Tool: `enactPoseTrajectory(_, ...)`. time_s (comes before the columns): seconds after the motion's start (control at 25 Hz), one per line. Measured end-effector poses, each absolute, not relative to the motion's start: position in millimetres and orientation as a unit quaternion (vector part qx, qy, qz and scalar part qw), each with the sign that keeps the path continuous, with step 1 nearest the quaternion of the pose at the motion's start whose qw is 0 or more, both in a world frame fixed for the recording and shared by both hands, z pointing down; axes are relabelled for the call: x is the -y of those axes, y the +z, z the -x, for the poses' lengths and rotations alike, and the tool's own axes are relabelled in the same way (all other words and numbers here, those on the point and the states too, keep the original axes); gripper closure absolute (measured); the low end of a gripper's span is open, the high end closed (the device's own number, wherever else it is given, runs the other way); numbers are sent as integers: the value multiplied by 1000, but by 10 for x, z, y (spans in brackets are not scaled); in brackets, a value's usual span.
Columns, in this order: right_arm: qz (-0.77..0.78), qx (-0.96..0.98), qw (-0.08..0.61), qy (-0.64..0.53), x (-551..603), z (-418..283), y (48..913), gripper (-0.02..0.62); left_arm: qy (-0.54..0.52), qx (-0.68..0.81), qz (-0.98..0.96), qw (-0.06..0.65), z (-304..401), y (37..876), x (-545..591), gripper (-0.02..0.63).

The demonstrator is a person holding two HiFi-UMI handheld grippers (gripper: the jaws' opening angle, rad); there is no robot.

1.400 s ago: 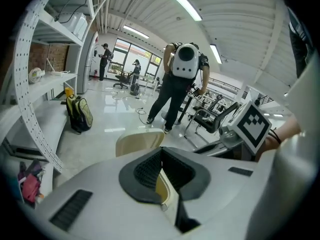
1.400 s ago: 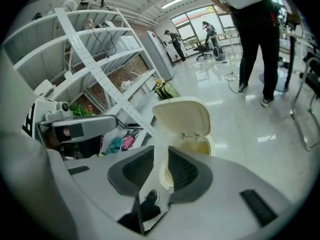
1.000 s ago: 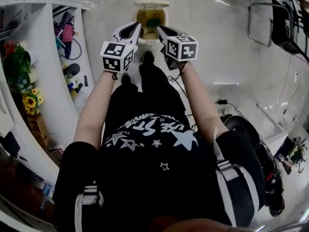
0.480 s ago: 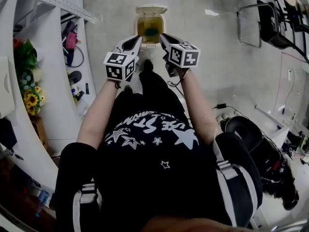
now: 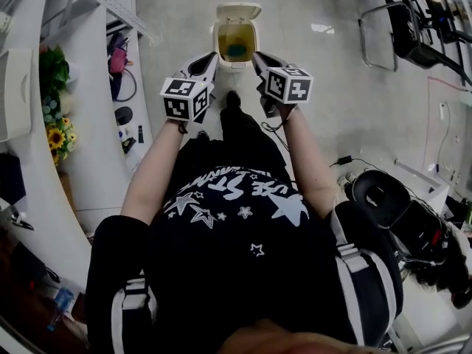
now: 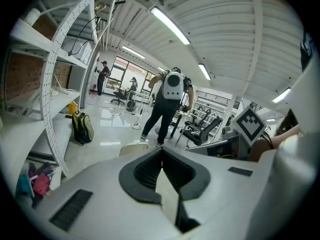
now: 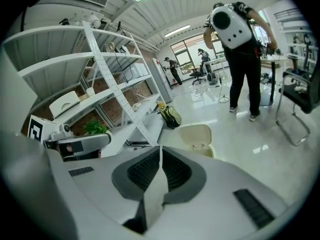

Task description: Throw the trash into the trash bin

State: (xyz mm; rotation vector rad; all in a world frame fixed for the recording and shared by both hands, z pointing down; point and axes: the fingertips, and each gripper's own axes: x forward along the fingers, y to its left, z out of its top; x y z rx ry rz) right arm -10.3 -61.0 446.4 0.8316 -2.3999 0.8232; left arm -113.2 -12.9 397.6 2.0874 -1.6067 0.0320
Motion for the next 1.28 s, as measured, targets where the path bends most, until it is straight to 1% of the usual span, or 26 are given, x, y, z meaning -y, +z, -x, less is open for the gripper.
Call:
enactPoseTrajectory(0.24, -327, 878, 211, 278, 317, 93, 4179, 588, 5, 587, -774, 237, 1227, 3844, -219, 595)
enactPoseTrajectory(0.52, -330, 889, 176, 263, -141, 85, 3985, 589, 0, 567, -795, 218, 1183, 3737, -568, 595)
enactPoseTrajectory(0.72, -332, 885, 189, 265, -540, 95, 4109, 589, -1, 555, -804, 214, 1173, 3753, -787, 595)
enactPoseTrajectory(0.88, -339, 880, 200, 267, -739, 72, 4183, 589, -8, 553, -802, 226, 1175, 3819, -929, 595)
enactPoseTrajectory(1.04, -335, 880, 203, 267, -839, 84, 4168, 589, -12, 556, -796, 237, 1178, 3877, -1021, 595)
enactPoseTrajectory(1.28, -322, 886, 210, 259, -837, 33, 4132, 589, -21, 567, -790, 233, 1104, 3852, -1073, 595)
